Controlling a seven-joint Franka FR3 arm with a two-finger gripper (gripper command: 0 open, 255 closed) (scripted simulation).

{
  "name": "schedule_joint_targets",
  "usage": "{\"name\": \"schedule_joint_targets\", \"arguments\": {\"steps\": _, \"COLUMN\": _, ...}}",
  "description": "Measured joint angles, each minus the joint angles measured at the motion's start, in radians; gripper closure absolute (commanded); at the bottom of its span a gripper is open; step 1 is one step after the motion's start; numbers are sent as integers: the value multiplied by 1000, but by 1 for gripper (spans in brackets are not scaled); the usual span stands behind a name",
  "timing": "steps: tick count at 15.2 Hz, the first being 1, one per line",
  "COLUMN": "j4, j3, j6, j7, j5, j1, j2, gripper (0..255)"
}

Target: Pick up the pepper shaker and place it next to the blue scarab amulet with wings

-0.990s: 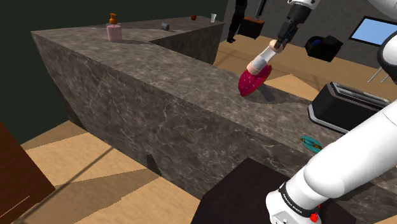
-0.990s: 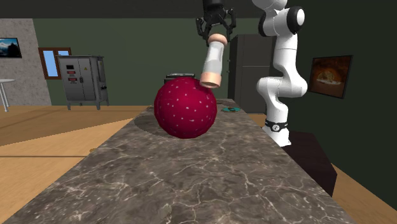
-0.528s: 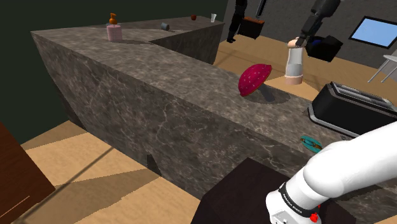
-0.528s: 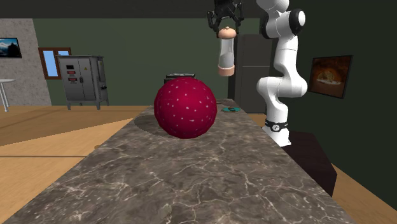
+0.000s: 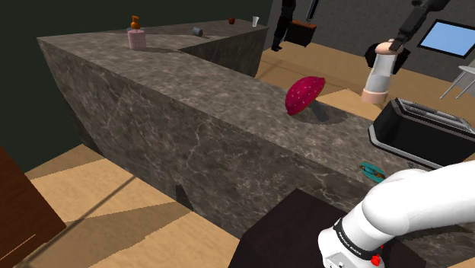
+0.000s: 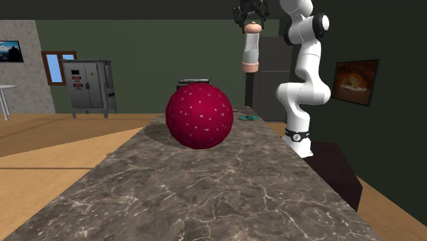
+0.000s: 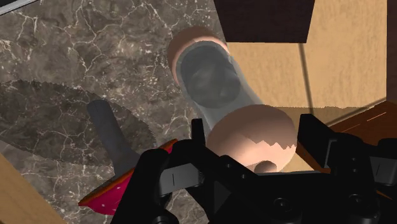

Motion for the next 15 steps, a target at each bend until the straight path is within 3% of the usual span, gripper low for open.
{"name": "schedule_joint_targets", "arguments": {"steps": 15, "j4": -318, "j3": 15, "j6": 184, "j7": 5, "j5": -38, "j1": -29, "j2": -137, "gripper": 255}}
